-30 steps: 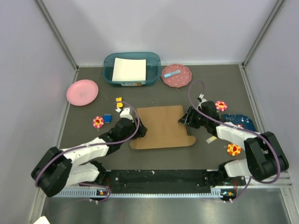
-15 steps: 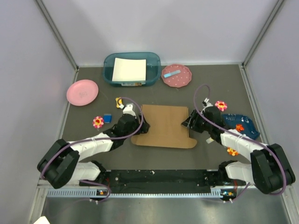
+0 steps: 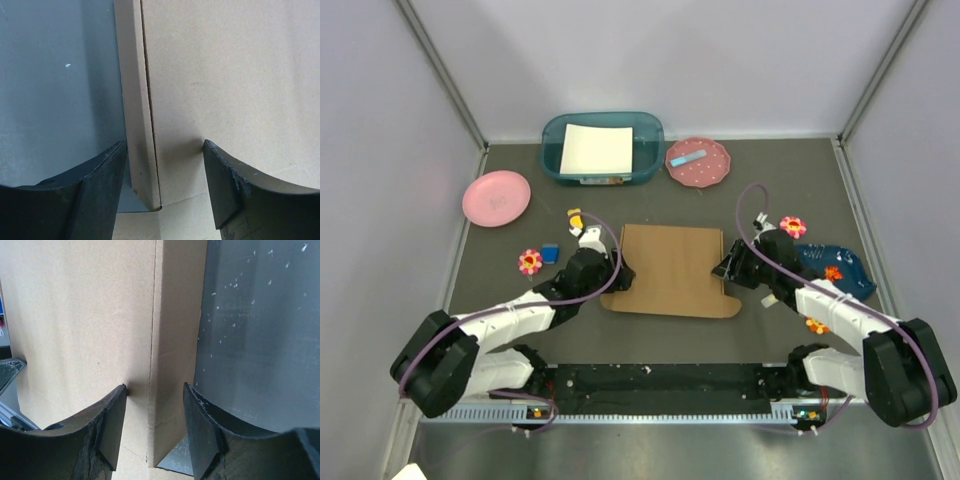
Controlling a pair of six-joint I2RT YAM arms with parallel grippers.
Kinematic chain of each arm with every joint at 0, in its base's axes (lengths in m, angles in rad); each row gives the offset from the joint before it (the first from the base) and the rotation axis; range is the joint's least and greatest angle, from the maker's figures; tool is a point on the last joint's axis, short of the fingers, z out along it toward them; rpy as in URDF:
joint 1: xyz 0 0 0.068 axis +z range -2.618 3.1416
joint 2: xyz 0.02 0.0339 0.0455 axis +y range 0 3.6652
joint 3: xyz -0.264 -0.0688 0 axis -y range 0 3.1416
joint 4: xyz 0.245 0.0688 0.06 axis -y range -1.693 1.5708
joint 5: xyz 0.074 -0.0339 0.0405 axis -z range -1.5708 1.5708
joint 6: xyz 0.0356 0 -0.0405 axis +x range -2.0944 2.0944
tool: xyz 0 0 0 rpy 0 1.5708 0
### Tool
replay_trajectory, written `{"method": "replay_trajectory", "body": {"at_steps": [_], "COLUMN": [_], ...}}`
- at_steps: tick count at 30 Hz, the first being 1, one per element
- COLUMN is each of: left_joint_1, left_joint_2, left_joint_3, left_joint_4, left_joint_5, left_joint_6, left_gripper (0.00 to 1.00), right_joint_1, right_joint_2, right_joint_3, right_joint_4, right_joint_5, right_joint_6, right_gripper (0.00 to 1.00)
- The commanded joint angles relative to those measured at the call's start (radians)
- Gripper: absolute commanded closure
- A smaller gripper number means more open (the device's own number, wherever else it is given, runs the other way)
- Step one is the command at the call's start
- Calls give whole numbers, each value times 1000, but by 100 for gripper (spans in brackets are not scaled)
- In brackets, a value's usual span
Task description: Fold the paper box
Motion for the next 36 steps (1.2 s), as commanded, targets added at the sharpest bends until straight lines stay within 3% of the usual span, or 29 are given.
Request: {"method": "replay_trajectory", "body": {"at_steps": [1, 6, 12, 20, 21, 25, 28, 36], "left_joint_1": [5, 6, 9, 106, 121, 196, 236, 265], "left_joint_2": [28, -46, -152, -198, -199, -213, -200, -91], "left_joint_3": [-72, -78, -8, 78, 74, 10, -35, -58], "left_joint_4": [47, 14, -81, -132, -131, -97, -52, 61], "left_joint_5": [35, 11, -63, -54, -51, 4, 52, 182], "left_joint_6": [-8, -2, 23, 20, -3, -54, -62, -49], "left_gripper": [34, 35, 20, 17, 18, 26, 39, 70], "right_joint_1": [9, 8, -6, -53, -58, -104, -116, -116], "right_joint_2": [20, -6, -23, -118, -137, -163, -186, -142], "right_joint_3": [-37, -10, 105, 247, 239, 159, 86, -17], "right_joint_4": [15, -18, -103, -235, -236, -219, -188, -79], "right_joint_5": [3, 23, 43, 88, 88, 86, 80, 20], "right_joint_6": [-24, -36, -65, -108, -109, -94, -74, -30], "right_gripper": [52, 50, 45, 41, 44, 83, 98, 100]}}
